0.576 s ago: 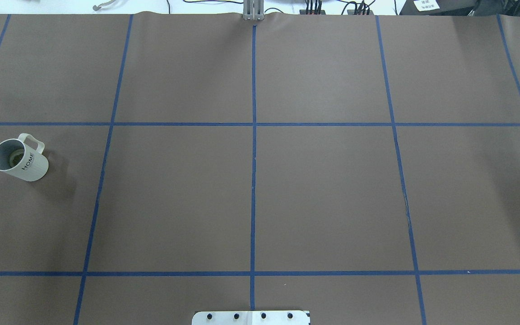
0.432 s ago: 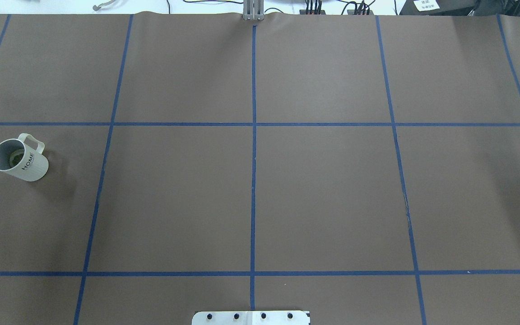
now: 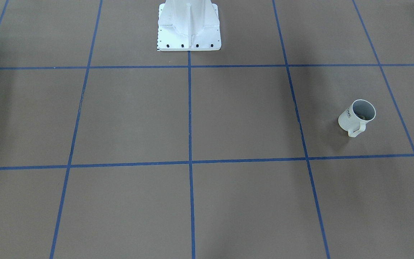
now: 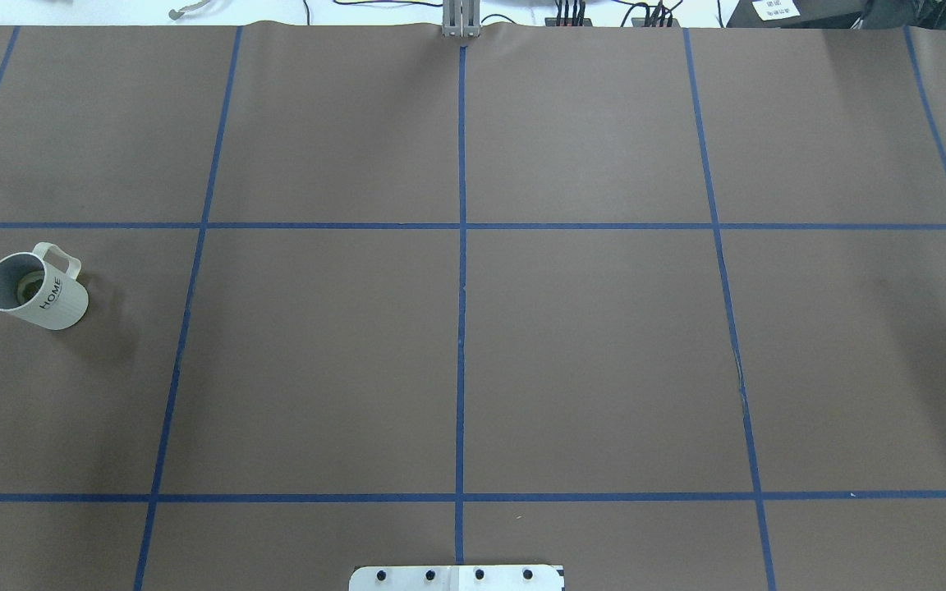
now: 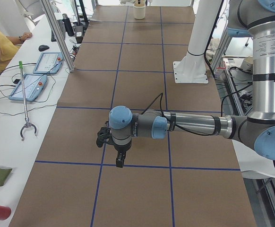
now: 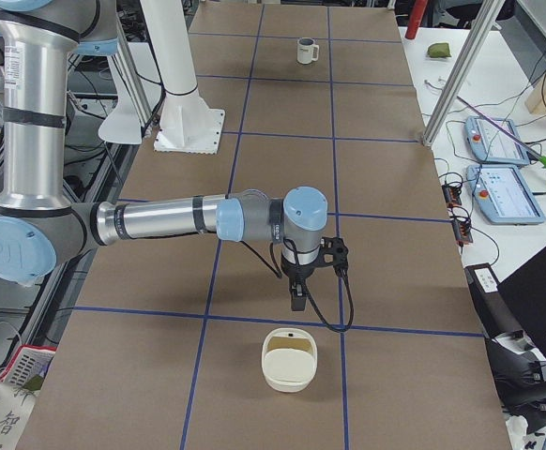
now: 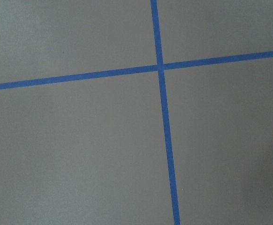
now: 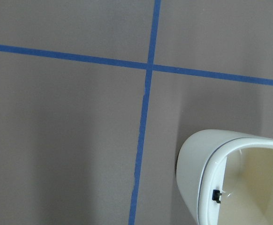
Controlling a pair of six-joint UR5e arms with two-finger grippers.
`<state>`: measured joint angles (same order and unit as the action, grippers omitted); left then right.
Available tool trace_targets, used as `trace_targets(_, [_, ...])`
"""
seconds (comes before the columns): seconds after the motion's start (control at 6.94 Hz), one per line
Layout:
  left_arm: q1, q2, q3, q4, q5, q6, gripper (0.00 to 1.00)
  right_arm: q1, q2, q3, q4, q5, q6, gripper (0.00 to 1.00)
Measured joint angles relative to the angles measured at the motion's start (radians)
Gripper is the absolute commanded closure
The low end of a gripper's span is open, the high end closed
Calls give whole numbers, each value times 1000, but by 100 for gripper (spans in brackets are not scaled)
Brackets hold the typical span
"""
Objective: Left arm hands cup to right arm to dump lemon
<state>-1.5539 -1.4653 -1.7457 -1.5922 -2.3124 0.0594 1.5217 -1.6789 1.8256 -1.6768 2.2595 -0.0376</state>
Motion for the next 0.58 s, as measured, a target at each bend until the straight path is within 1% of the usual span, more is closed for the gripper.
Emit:
trace_targets(0.14, [0, -3, -12, -5, -2, -3, 0, 0, 0, 3, 30, 1, 3, 0])
trace_targets(0.43, [0, -20, -44, -46, -5, -10, 0, -1, 8, 4, 164, 2, 12, 0])
trace_targets(0.58, [0, -40, -45, -123, -3, -9, 0, -2, 16, 9, 249, -8, 13, 0])
